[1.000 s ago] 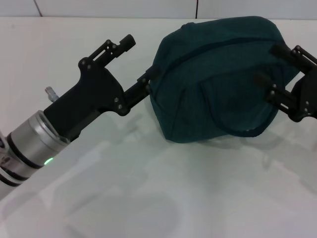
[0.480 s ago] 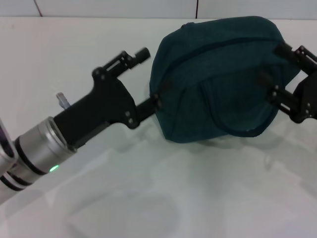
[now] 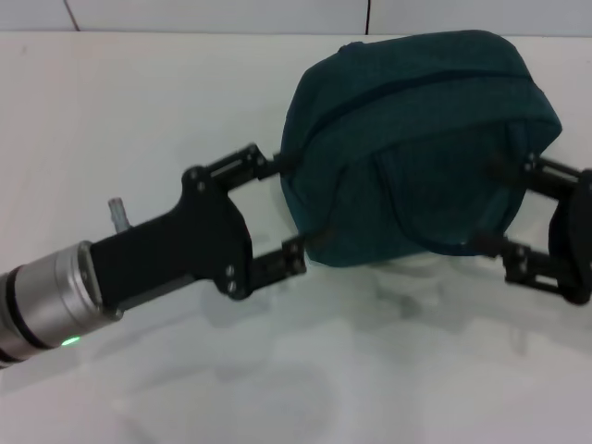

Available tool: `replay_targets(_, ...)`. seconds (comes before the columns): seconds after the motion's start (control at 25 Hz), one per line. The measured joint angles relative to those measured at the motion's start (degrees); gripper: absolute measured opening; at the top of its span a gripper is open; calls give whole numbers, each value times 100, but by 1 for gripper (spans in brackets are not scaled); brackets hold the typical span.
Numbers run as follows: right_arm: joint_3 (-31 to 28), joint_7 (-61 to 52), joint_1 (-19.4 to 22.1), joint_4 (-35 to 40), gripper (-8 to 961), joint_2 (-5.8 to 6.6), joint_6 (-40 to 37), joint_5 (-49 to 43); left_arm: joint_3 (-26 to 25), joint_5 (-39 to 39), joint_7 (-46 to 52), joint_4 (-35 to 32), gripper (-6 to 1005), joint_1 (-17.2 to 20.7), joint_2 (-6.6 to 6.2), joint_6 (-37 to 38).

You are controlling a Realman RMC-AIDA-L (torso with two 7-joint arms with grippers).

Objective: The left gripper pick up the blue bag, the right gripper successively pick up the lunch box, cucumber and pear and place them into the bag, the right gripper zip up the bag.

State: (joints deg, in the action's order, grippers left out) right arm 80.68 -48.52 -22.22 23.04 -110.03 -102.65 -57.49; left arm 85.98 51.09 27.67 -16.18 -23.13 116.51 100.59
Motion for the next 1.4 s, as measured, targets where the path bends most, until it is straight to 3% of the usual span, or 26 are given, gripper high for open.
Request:
replay_targets(0.24, -6, -40, -72, 81, 692, 92, -205, -556, 0, 373, 132, -47, 653, -16, -33, 43)
replay_targets(0.68, -11, -148, -151, 87, 692, 134, -140, -734, -24, 419, 638, -67, 464, -159, -112, 38)
replay_targets(0.88, -120, -155, -161, 86, 692, 105, -69, -714, -49, 419, 635, -69, 434, -174, -127, 7)
replay_targets(1.08, -1096, -201, 85, 152, 692, -53, -88, -754, -55, 419, 612, -70, 428, -174, -130, -4)
replay_targets(1.4, -1091, -364, 64, 317, 692, -65, -118, -1318, -40, 513, 611, -70, 428, -272, -217, -54)
